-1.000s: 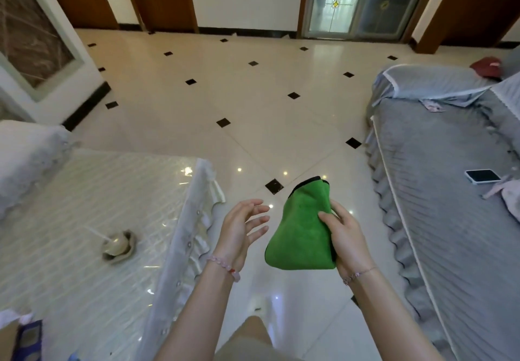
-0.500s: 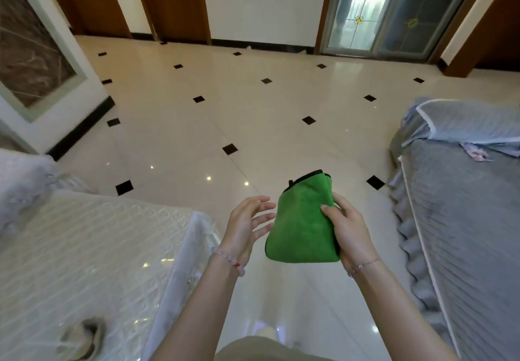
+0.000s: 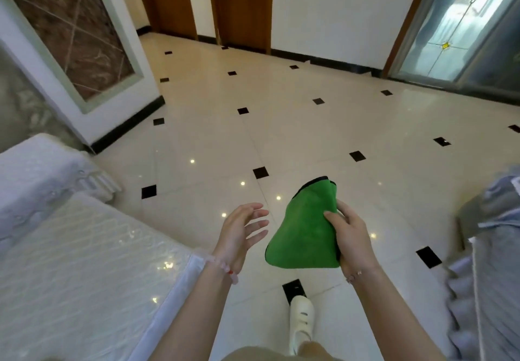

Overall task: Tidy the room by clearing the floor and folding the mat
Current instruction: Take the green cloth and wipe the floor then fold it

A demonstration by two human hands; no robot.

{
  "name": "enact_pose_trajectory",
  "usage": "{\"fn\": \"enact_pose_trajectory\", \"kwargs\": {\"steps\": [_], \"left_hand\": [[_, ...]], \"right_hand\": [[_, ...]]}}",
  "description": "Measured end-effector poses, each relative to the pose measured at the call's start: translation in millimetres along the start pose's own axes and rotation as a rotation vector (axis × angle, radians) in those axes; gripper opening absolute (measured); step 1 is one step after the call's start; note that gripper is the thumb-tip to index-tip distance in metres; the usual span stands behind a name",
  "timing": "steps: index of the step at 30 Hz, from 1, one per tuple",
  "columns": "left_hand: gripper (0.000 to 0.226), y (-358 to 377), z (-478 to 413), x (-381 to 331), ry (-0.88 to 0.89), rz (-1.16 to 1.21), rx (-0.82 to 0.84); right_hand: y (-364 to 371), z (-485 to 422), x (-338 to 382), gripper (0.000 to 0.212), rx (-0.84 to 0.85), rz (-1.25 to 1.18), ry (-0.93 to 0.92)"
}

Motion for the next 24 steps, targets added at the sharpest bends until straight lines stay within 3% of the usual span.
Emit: {"fn": "enact_pose_trajectory", "kwargs": {"steps": [8,24], "left_hand": [[0.019,78,-101,-26,0.009,0.035,-0.115],[0.022,150,-279,-71,-0.016,-0.015,-0.119]], "right_hand": [[-26,-142,63,0.032,0.079,0.021,0.031],[-25,-328,95,0.033,0.099,-0.037,0.123]]}}
Point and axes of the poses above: each hand's wrist, its own z-axis away from the middle knuckle, its own y-axis out of the palm, x = y × z, the point moved 3 cm from there along -z, towards the middle knuckle, and after that the axes turned 2 degrees about x, right-handed, at the moved point
